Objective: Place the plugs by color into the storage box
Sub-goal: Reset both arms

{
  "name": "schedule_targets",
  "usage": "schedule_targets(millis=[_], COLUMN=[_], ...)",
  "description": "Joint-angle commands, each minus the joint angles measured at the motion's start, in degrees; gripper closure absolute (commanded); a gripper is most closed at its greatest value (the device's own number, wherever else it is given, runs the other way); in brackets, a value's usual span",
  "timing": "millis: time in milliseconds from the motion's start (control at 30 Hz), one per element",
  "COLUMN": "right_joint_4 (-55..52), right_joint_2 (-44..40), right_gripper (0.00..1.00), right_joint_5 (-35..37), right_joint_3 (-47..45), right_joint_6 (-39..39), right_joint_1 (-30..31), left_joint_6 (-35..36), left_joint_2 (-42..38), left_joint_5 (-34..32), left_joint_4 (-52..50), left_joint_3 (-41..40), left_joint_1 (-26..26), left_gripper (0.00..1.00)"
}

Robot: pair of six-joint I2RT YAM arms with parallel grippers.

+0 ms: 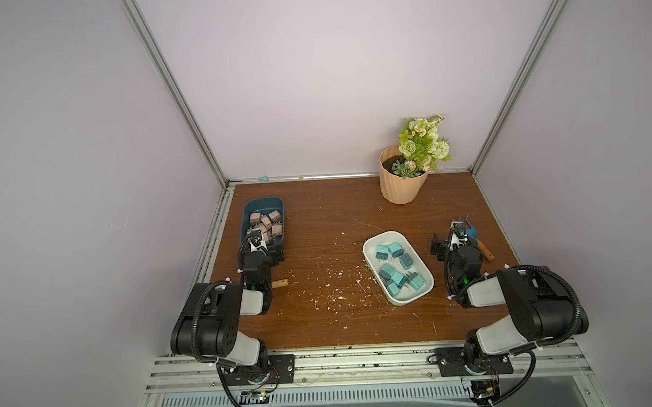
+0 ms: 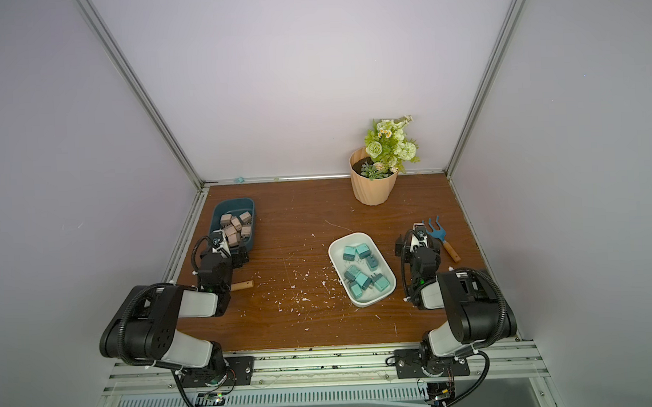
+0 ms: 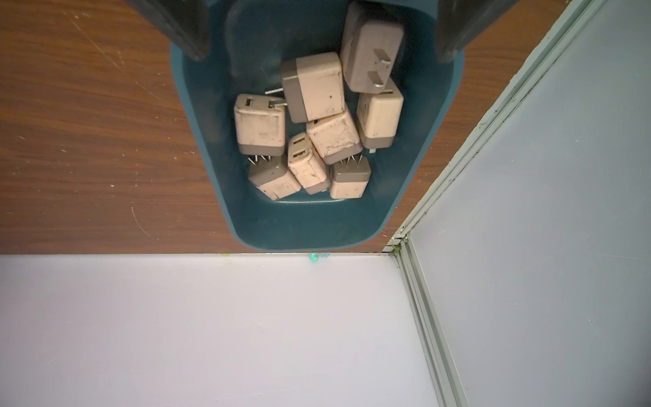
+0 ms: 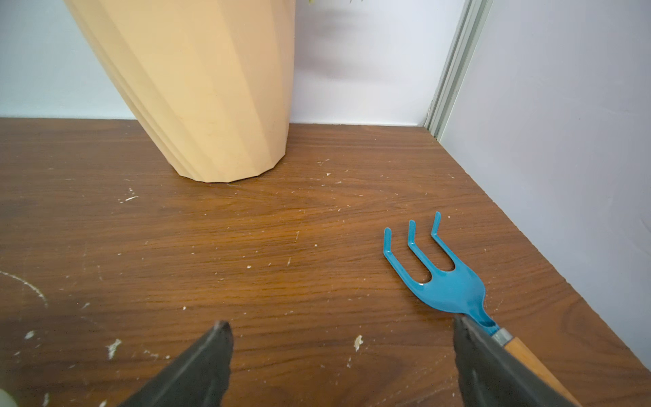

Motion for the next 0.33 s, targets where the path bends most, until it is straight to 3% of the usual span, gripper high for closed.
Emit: schedule_targets(millis=[0,300], right_joint_4=[3.36,3.28], right_joint_2=[-0.87,-0.93], right_gripper=[0.0,0.0], right_joint_5=[-0.81,-0.76], right_joint_3=[0.87,0.78], right_joint_6=[-0.74,-0.74], right_joint_1=[0.24,0.19], left_joint_6=[0.33,0.66], left_joint_2=[0.95,-0.32], left_joint_5=[0.01,0.11], left_joint_4=[0.64,2.18], left_joint_3=[1.29,-0.21], left_joint_1=[0.66,0.57], left_gripper=[0.0,0.0])
